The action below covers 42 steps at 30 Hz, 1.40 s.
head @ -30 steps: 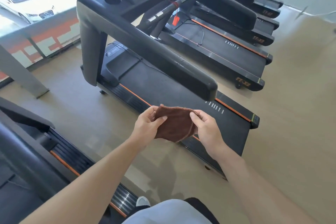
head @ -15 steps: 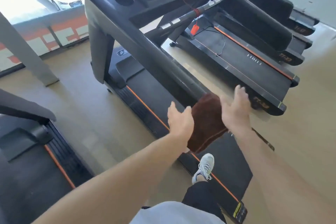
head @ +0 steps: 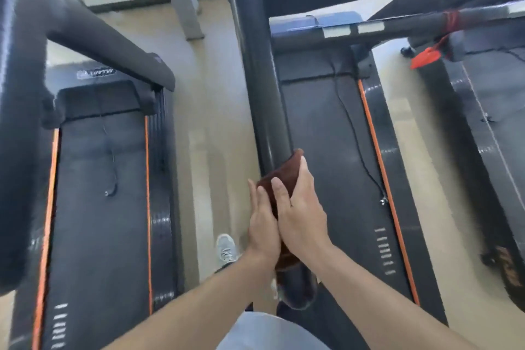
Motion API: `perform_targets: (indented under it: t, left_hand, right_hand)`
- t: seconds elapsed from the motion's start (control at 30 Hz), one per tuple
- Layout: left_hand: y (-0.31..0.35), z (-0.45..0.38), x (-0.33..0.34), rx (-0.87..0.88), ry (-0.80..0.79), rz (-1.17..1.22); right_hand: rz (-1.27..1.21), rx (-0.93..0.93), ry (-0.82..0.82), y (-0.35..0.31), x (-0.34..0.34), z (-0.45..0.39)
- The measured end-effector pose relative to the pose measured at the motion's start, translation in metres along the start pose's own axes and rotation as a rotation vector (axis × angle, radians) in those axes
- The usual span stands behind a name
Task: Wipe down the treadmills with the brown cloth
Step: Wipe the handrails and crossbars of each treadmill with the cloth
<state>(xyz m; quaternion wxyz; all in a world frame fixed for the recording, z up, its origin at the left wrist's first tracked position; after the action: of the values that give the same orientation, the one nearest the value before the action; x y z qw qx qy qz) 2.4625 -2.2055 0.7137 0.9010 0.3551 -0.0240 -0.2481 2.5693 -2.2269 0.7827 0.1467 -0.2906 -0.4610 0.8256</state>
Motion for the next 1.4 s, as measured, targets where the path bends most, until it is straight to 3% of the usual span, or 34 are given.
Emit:
perform_targets:
  t: [0.2, 0.53, 0.7, 0.9, 1.1, 1.23, 1.4]
  left_hand:
    - [0.089, -0.023, -0.006, 0.075, 0.157, -0.091]
    - [0.21, -0.081, -0.016, 0.25, 0.295, -0.32]
    - [0.209, -0.084, -0.015, 0.273, 0.295, -0.335]
    - [0.201, -0.066, -0.012, 0.308, 0.355, -0.448]
    - [0.159, -0.025, -0.006, 0.228, 0.473, -0.537]
    - [0.123, 0.011, 0.002, 0.113, 0.585, -0.595]
    - [0.082, 0.048, 0.011, 0.011, 0.694, -0.662]
  right_hand:
    - [-0.117, -0.035, -0.138, -0.033, 0.006, -0.075]
    - [-0.355, 0.243, -0.3, -0.08, 0.012, -0.183]
    - [-0.245, 0.103, -0.338, -0.079, 0.012, -0.175]
    - [-0.123, 0.062, -0.439, -0.07, 0.007, -0.163]
    - [-0.034, -0.178, -0.466, -0.064, -0.02, -0.12]
    - [0.01, -0.356, -0.591, -0.052, -0.02, -0.09]
    - [0.284, -0.772, -0.709, -0.039, -0.019, -0.056]
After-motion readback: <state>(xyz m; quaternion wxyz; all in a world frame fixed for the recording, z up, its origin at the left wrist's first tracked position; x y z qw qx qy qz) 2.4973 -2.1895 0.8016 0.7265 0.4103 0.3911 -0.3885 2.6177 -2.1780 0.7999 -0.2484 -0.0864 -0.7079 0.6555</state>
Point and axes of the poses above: each hand's wrist, its own z-axis away from the middle knuckle, its own x-axis out of the palm, y = z × x, the point moved 9 cm from there along -z, towards the middle knuckle, and after that the axes turned 11 degrees about -z, right-handed, at the moved point
